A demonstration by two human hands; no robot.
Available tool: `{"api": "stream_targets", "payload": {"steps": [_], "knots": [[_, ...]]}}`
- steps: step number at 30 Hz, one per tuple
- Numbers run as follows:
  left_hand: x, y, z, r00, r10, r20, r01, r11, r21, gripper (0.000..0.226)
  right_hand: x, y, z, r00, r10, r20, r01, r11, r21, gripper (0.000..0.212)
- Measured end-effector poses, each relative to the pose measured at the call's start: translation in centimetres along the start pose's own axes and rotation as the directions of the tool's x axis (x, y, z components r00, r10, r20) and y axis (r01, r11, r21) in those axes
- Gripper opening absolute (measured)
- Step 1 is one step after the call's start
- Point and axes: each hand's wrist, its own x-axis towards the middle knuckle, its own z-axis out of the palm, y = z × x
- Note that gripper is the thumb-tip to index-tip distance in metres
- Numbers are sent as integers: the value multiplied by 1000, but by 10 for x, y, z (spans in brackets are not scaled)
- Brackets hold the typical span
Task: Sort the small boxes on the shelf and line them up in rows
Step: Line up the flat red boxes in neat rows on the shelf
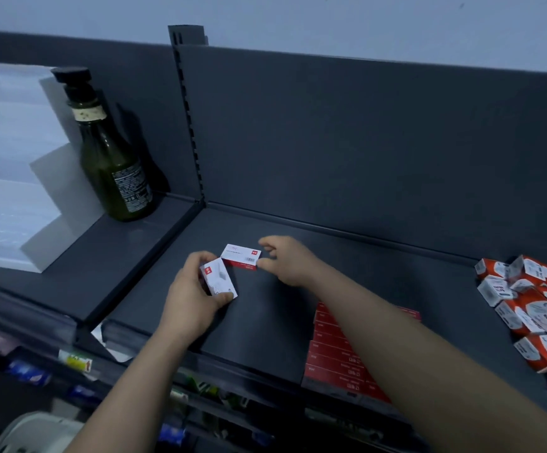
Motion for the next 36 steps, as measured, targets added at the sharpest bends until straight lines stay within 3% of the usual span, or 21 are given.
{"api": "stream_targets", "payload": {"steps": [3,5,7,10,13,17,21,27,32,36], "knots": [[-3,-7,-10,998,-45,-37,40,991,-127,58,14,-2,13,1000,19,1,-19,997,-73,57],[-6,-11,-13,997,-53,-52,45,989,-143,60,20,-2,19,1000,5,-5,-6,989,-150,46],[-5,-16,-15,995,-80,-62,66,979,-192,47,20,-4,18,1000,5,-12,-6,990,-138,34],[-4,-18,-19,993,-106,-58,84,953,-292,31,12,-9,4,993,61,-101,-40,979,199,23],[-6,-10,-17,996,-90,-27,76,938,-340,26,-8,-12,-28,978,143,-154,-33,829,559,21],[-9,11,0,998,-45,51,60,928,-368,29,-46,1,-69,972,198,-125,-35,653,756,11],[-11,32,22,990,21,137,23,948,-316,26,-83,32,-90,949,287,-133,-69,597,799,11],[-14,58,55,949,152,276,-65,951,-301,19,-129,67,-103,884,453,-119,-243,660,711,42],[-9,74,79,924,149,352,-39,953,-301,20,-153,77,-109,887,452,-92,-242,627,741,25],[-2,82,94,903,142,405,-40,968,-249,23,-162,87,-115,873,480,-83,-278,630,725,28]]}}
